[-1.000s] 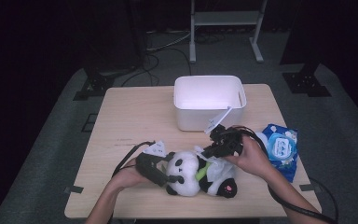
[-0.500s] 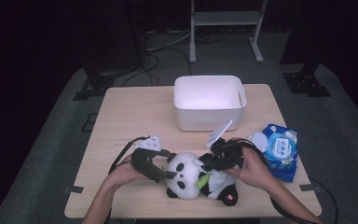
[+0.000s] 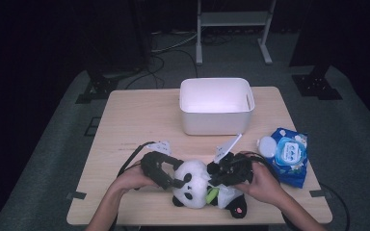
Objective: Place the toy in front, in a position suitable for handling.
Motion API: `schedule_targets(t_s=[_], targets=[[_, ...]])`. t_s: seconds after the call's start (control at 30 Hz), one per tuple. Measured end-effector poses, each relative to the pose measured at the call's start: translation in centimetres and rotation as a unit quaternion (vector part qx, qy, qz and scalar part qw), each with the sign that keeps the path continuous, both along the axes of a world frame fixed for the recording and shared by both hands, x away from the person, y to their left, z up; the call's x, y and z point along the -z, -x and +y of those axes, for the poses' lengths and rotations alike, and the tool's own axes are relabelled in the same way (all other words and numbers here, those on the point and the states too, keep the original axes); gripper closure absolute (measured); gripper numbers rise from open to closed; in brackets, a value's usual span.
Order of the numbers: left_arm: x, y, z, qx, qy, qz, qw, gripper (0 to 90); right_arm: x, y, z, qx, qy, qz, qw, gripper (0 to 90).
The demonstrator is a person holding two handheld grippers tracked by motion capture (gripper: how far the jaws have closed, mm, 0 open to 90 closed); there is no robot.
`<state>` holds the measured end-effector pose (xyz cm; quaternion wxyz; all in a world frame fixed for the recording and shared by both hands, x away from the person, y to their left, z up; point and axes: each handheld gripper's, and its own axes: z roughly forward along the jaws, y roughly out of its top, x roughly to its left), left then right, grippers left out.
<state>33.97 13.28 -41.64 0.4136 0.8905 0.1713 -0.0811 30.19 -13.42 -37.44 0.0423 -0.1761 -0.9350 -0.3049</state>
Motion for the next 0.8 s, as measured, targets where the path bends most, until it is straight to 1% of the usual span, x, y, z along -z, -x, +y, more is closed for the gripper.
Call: schedule_targets(t_s=[0.03, 0.1, 0.13, 0.17, 0.2, 0.23, 0.33, 0.37, 0.43, 0.47, 0.5, 0.53, 0.57, 0.6, 0.63, 0.67, 0.7, 0.73, 0.77, 0.8], targets=[[0.1, -0.1, -0.1, 0.003, 0.0, 0.007, 1.0, 2.1, 0.1, 0.1, 0.0, -0.002, -0.001, 0.001, 1.0, 85.3], [0.6, -0.4, -0.3, 0.012, 0.007, 0.028, 0.9995, 1.7, 0.1, 0.2, 0.0, -0.002, 0.001, 0.001, 1.0, 85.3], [0.6, -0.4, -0.3, 0.012, 0.007, 0.028, 0.9995, 1.7, 0.1, 0.2, 0.0, -0.002, 0.001, 0.001, 1.0, 85.3], [1.1, -0.8, -0.6, 0.023, 0.017, 0.056, 0.998, 1.8, 0.0, 0.2, 0.0, -0.002, 0.001, 0.003, 1.0, 85.3], [1.1, -0.8, -0.6, 0.023, 0.017, 0.056, 0.998, 2.8, 0.0, 0.2, 0.0, -0.002, 0.001, 0.003, 1.0, 85.3], [1.4, -1.0, -0.9, 0.03, 0.018, 0.066, 0.9972, 3.4, 0.0, 0.1, 0.1, -0.003, 0.002, 0.003, 1.0, 85.3], [1.3, -1.0, -0.7, 0.032, 0.019, 0.062, 0.9974, 14.2, -0.1, -0.1, 0.1, -0.002, 0.003, 0.004, 1.0, 85.2], [1.1, -0.9, -0.6, 0.031, 0.019, 0.048, 0.9982, 17.8, -0.1, -0.2, 0.1, -0.001, 0.002, 0.006, 1.0, 85.2], [1.0, -0.7, -0.5, 0.027, 0.018, 0.032, 0.999, 22.1, -0.3, -0.4, 0.2, -0.003, 0.002, 0.005, 1.0, 85.2], [1.0, -0.7, -0.5, 0.027, 0.018, 0.032, 0.999, 23.5, -0.4, -0.4, 0.2, -0.003, 0.002, 0.004, 1.0, 85.2], [0.7, -0.5, -0.5, 0.017, 0.018, 0.009, 0.9997, 25.0, -0.6, -0.5, 0.3, -0.003, 0.003, 0.001, 1.0, 85.2], [0.7, -0.5, -0.5, 0.017, 0.018, 0.009, 0.9997, 25.6, -0.6, -0.5, 0.3, -0.003, 0.003, 0.001, 1.0, 85.2], [0.2, -0.4, -0.6, 0.014, 0.008, -0.022, 0.9996, 26.1, -1.0, -0.7, 0.4, -0.002, 0.005, -0.007, 1.0, 85.1], [0.2, -0.4, -0.6, 0.014, 0.008, -0.022, 0.9996, 26.3, -1.0, -0.7, 0.4, -0.002, 0.005, -0.007, 1.0, 85.1], [-0.3, -0.2, -0.7, 0.004, -0.001, -0.057, 0.9984, 26.4, -1.3, -0.9, 0.5, 0.003, 0.01, -0.014, 0.9999, 85.2], [-0.3, -0.2, -0.7, 0.004, -0.001, -0.057, 0.9984, 26.5, -1.3, -0.9, 0.5, 0.003, 0.01, -0.014, 0.9999, 85.2], [-0.7, 0.0, -0.8, -0.006, -0.009, -0.09, 0.9958, 26.5, -1.8, -1.4, 0.6, 0.004, 0.006, -0.019, 0.9998, 85.2], [-0.9, 0.2, -0.8, -0.008, -0.017, -0.111, 0.9937, 26.7, -2.0, -1.5, 0.6, 0.007, 0.005, -0.022, 0.9997, 85.2], [-1.1, 0.3, -0.7, -0.007, -0.024, -0.128, 0.9915, 27.1, -2.4, -1.8, 0.7, 0.011, -0.002, -0.025, 0.9996, 85.2], [-1.1, 0.3, -0.7, -0.007, -0.024, -0.128, 0.9915, 27.2, -2.4, -1.8, 0.7, 0.011, -0.002, -0.025, 0.9996, 85.2]])
